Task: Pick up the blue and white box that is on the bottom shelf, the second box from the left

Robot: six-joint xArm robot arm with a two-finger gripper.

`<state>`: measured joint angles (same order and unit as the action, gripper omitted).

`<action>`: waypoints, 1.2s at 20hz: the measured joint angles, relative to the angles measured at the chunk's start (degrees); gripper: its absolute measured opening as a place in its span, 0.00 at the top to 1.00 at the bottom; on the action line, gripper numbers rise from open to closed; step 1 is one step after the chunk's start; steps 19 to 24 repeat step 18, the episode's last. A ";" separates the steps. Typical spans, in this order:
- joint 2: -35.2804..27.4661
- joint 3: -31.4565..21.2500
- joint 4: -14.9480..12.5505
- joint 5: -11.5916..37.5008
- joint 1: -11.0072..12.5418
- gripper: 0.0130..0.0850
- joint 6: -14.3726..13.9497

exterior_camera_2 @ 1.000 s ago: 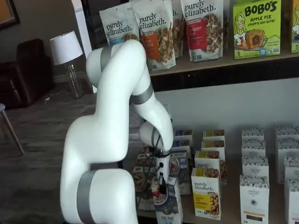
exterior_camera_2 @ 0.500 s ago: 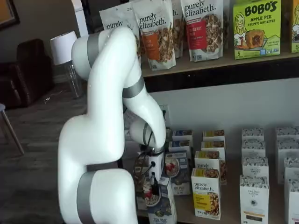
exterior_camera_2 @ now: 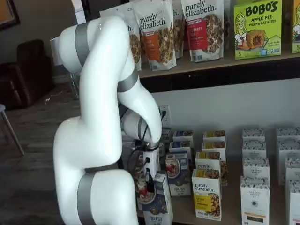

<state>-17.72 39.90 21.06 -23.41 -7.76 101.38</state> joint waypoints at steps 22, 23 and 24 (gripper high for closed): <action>22.07 -4.73 -7.52 -16.48 2.07 0.56 -7.20; 22.07 -4.73 -7.52 -16.48 2.07 0.56 -7.20; 22.07 -4.73 -7.52 -16.48 2.07 0.56 -7.20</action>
